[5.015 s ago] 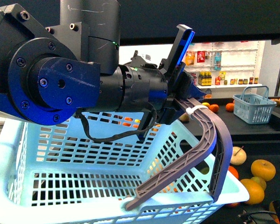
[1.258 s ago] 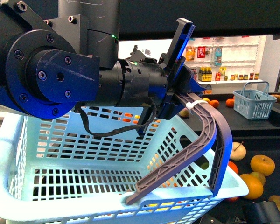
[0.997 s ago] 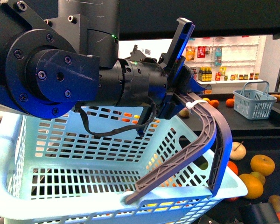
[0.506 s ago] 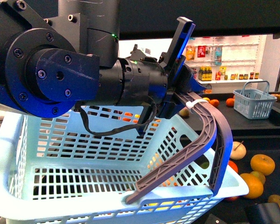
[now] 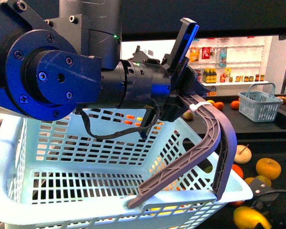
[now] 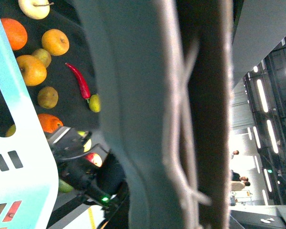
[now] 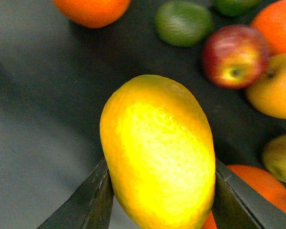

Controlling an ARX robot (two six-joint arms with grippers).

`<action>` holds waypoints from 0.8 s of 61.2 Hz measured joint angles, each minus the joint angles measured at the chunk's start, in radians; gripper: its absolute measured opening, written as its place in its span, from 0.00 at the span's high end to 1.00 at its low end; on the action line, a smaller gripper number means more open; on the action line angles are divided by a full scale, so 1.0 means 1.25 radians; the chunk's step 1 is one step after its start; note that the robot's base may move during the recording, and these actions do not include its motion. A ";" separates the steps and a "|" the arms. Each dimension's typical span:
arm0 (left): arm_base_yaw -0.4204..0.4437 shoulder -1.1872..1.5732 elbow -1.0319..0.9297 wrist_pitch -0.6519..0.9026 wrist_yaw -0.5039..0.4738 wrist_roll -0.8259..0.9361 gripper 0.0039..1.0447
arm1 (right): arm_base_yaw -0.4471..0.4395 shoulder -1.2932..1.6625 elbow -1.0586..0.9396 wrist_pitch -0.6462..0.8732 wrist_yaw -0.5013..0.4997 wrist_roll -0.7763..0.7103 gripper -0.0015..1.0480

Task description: Pick lemon from shelf

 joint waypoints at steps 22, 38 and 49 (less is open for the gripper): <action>0.000 0.000 0.000 0.000 0.000 0.000 0.94 | -0.013 -0.399 -0.073 -0.054 -0.096 0.251 0.54; 0.000 0.000 0.000 0.000 0.000 0.000 0.94 | 0.092 -0.469 -0.075 -0.092 -0.116 0.409 0.54; 0.000 0.000 0.000 0.000 0.000 0.000 0.94 | 0.150 -0.461 -0.086 -0.090 -0.103 0.446 0.54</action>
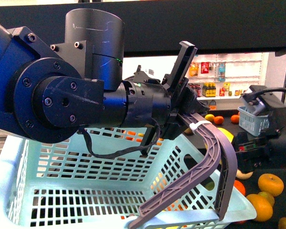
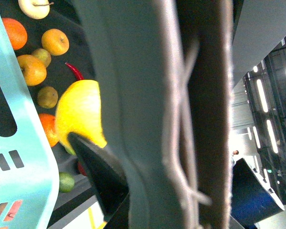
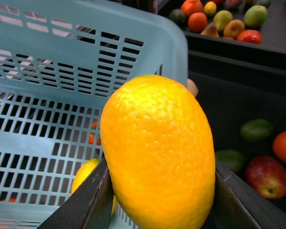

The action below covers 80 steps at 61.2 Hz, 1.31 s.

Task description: Pick lemon from shelf

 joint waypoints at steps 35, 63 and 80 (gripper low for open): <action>0.000 0.000 0.000 0.000 0.000 0.000 0.94 | 0.070 0.076 -0.002 0.028 0.028 0.056 0.31; 0.000 0.000 0.000 0.000 -0.001 0.000 0.94 | 0.009 -0.156 -0.045 -0.029 0.208 0.031 0.07; 0.000 0.000 0.000 0.000 0.000 -0.001 0.94 | 0.009 -0.614 -0.310 -0.162 0.286 0.089 0.07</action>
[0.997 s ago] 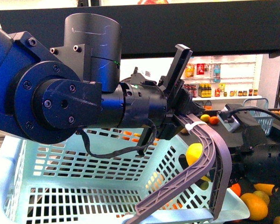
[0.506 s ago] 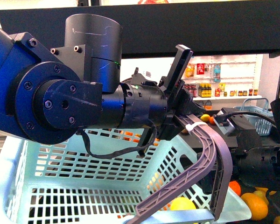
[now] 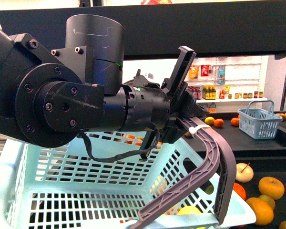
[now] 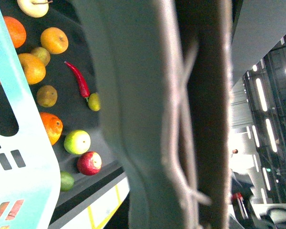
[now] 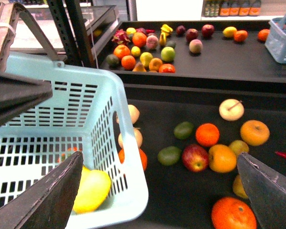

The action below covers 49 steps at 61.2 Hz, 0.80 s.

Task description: Pick lemon from shelf

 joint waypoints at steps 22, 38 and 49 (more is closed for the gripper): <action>0.000 0.000 0.000 0.000 -0.001 0.002 0.94 | -0.027 -0.454 -0.242 -0.106 0.049 0.002 0.24; -0.001 0.000 0.000 0.000 0.002 0.001 0.94 | -0.035 -0.750 -0.391 -0.242 0.044 -0.019 0.63; -0.001 0.000 0.000 0.000 0.000 0.002 0.94 | -0.035 -0.807 -0.431 -0.240 0.044 -0.021 0.90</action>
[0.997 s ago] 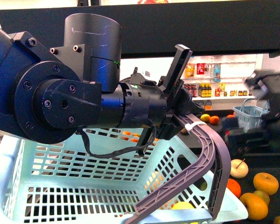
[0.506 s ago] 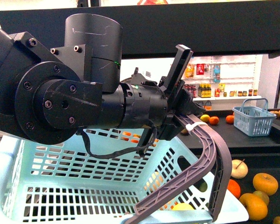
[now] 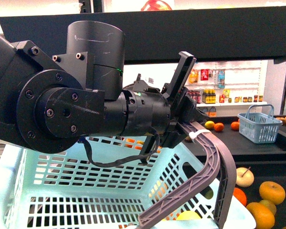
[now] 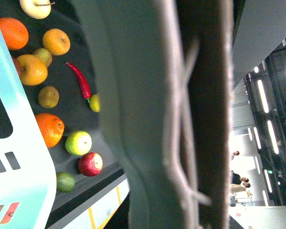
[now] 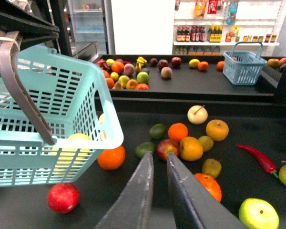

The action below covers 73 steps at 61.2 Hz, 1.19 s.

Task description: Pick lemon from shelf

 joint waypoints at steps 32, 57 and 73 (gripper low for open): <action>0.000 0.000 0.000 0.000 0.000 -0.001 0.94 | 0.000 -0.005 0.000 0.000 0.000 -0.002 0.83; 0.000 0.000 0.000 0.000 0.000 -0.001 0.94 | 0.000 -0.005 0.000 0.000 0.000 -0.002 0.17; -0.006 0.000 0.010 -0.056 -0.180 -0.018 0.94 | 0.000 -0.005 0.000 0.000 0.000 -0.002 0.07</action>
